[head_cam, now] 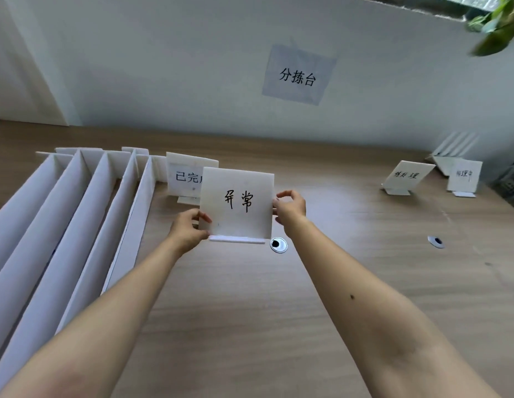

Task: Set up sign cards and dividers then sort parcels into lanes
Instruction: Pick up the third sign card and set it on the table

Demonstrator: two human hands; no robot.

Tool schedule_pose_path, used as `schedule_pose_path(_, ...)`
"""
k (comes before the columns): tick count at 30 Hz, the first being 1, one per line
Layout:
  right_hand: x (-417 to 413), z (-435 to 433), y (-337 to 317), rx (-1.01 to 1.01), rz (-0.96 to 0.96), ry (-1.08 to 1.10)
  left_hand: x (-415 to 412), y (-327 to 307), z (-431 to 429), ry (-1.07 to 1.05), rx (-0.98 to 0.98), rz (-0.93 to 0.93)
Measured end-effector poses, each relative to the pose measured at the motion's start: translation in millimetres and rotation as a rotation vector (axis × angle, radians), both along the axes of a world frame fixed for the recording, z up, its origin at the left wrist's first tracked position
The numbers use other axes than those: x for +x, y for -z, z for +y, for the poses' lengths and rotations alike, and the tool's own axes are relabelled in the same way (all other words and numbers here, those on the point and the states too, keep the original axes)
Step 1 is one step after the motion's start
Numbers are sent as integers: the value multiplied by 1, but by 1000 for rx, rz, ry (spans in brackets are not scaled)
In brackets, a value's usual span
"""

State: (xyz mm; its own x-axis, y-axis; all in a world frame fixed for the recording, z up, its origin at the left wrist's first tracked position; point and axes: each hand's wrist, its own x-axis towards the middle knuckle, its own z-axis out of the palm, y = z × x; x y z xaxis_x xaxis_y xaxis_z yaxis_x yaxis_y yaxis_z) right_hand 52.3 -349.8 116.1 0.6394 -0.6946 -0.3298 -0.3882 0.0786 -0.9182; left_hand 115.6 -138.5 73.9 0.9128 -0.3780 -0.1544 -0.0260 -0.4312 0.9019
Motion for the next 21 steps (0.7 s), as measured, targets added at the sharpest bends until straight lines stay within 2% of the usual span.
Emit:
schedule_pose_path(4, -37, -8, -11, 32, 25, -142, -22, -13, -13, -22, -37, -15)
schedule_pose_path(9, -84, -14, -20, 91, 53, -206, -39, -19, -30, -18, -40, -57)
schedule_pose_path(14, -117, -40, -22, 152, 111, -402, -52, -26, -60, -22, -9, -83)
schedule_pose_path(21, -143, -106, -17, 122, 100, -410, -80, -23, -127, -75, 6, -84)
